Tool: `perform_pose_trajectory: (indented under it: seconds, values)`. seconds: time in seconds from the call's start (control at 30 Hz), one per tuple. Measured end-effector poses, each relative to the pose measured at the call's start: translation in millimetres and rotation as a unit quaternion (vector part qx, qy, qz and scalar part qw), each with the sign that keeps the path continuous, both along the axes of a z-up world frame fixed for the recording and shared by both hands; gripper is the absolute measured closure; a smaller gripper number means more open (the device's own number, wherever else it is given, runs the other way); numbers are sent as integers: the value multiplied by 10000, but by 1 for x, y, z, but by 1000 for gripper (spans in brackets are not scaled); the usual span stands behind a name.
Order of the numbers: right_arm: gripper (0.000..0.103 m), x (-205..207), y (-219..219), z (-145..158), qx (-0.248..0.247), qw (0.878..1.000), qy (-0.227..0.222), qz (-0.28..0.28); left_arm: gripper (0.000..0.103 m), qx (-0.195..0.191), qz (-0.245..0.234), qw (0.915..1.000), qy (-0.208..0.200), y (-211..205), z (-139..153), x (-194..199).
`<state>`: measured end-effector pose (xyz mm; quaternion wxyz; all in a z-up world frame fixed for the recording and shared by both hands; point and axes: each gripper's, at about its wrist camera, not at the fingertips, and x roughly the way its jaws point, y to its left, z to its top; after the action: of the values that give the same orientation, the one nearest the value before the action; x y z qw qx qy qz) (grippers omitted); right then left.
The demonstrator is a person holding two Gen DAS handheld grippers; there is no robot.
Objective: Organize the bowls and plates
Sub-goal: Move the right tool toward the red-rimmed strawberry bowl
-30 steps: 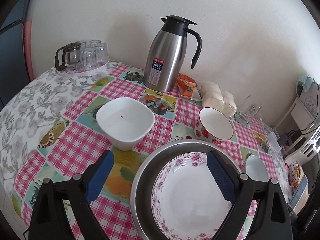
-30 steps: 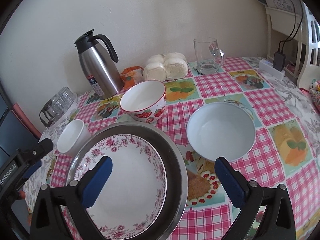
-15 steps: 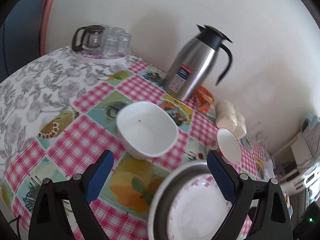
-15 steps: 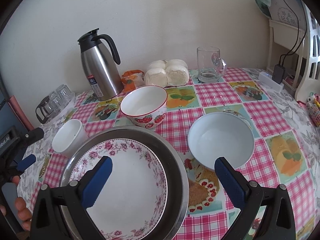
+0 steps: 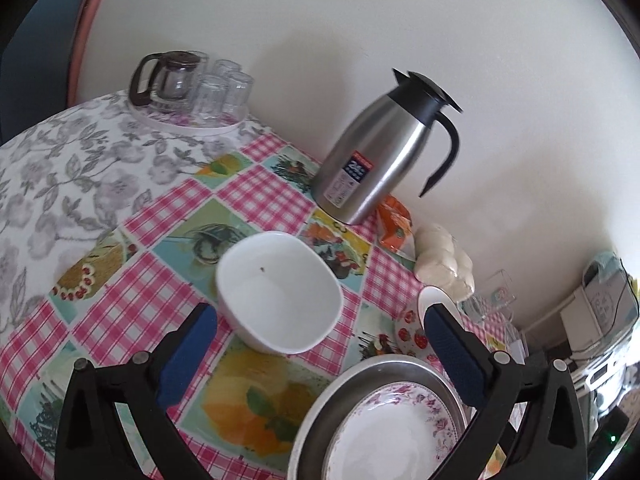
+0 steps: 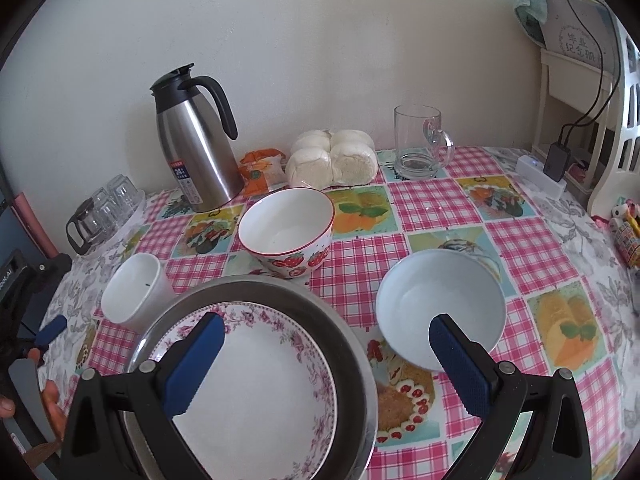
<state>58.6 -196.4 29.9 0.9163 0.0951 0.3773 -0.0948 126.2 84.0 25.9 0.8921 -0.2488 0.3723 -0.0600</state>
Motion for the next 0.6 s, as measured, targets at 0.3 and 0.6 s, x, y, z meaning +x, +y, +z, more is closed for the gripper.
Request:
perform_pose_trajectory:
  seconds: [0.3, 0.6]
  values:
    - [0, 14, -35, 10, -10, 9999, 57, -158, 0, 499, -195, 9979, -365, -26, 15, 10]
    - [0, 32, -65, 42, 5, 10000, 66, -60, 0, 523, -511, 9971, -192, -47, 17, 26]
